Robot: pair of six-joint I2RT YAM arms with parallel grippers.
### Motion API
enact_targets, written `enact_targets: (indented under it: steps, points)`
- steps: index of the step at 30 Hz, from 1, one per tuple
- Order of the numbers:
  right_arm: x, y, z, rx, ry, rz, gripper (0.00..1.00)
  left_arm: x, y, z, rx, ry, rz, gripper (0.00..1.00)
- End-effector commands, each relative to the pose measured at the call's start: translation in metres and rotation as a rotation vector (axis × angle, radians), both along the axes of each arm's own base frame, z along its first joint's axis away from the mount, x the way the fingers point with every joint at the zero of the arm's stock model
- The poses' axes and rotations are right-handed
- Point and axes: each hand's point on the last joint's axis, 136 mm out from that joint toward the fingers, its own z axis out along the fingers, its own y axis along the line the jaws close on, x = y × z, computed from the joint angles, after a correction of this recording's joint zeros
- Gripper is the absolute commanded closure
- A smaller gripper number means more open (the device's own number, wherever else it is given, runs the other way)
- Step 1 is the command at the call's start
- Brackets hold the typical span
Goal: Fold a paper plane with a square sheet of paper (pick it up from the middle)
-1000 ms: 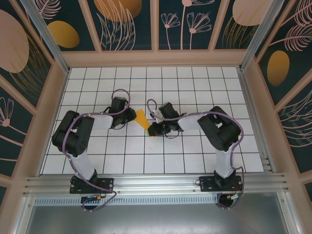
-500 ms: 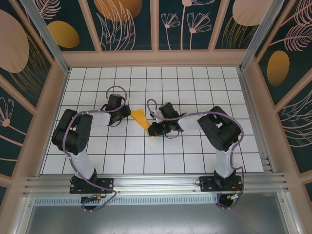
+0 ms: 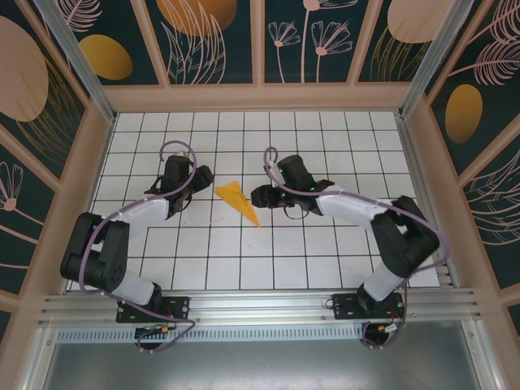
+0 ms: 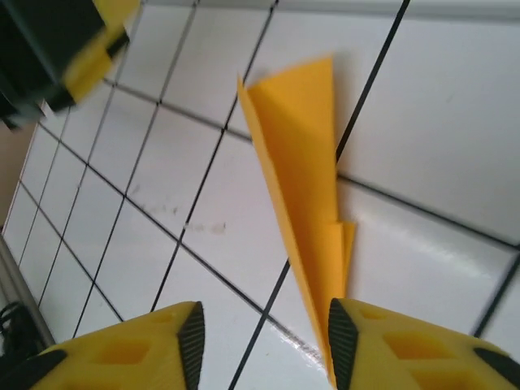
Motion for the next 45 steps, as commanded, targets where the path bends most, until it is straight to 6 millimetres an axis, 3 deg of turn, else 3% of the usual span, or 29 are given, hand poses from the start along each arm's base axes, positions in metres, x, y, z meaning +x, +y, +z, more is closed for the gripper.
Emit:
enact_targets:
  steps: [1, 6, 12, 13, 18, 24, 26, 27, 29, 36, 45]
  points:
    - [0.019, -0.046, -0.005, -0.082, -0.073, -0.194, 0.46, -0.019, -0.010, -0.004, -0.030, 0.036, -0.035, 0.27]
    - [0.031, -0.098, -0.024, -0.130, -0.101, -0.359, 0.32, -0.034, -0.037, -0.002, -0.044, 0.055, -0.057, 0.19]
    - [0.026, -0.108, -0.041, -0.137, -0.112, -0.397, 0.15, -0.038, -0.069, -0.006, -0.084, 0.086, -0.054, 0.12]
    - [0.031, -0.120, -0.044, -0.146, -0.103, -0.432, 0.13, -0.037, -0.076, -0.006, -0.079, 0.091, -0.062, 0.12]
    - [0.032, -0.131, -0.044, -0.167, -0.101, -0.462, 0.11, -0.033, -0.089, -0.019, 0.040, 0.152, -0.025, 0.14]
    - [0.030, -0.135, -0.049, -0.190, -0.087, -0.480, 0.11, -0.040, -0.099, -0.039, 0.131, 0.223, -0.016, 0.26]
    - [0.030, -0.135, -0.050, -0.192, -0.081, -0.479, 0.11, -0.035, -0.107, -0.029, 0.113, 0.207, -0.022, 0.30]
    - [0.031, -0.135, -0.051, -0.193, -0.078, -0.480, 0.11, -0.039, -0.108, -0.041, 0.127, 0.233, -0.024, 0.32]
    - [0.031, -0.135, -0.051, -0.195, -0.077, -0.480, 0.12, -0.041, -0.108, -0.045, 0.118, 0.243, -0.024, 0.38]
    - [0.031, -0.135, -0.055, -0.203, -0.063, -0.479, 0.12, -0.049, -0.108, -0.034, 0.049, 0.210, -0.015, 0.52]
    - [0.032, -0.135, -0.061, -0.220, -0.044, -0.483, 0.14, -0.056, -0.105, -0.041, 0.024, 0.217, -0.011, 0.73]
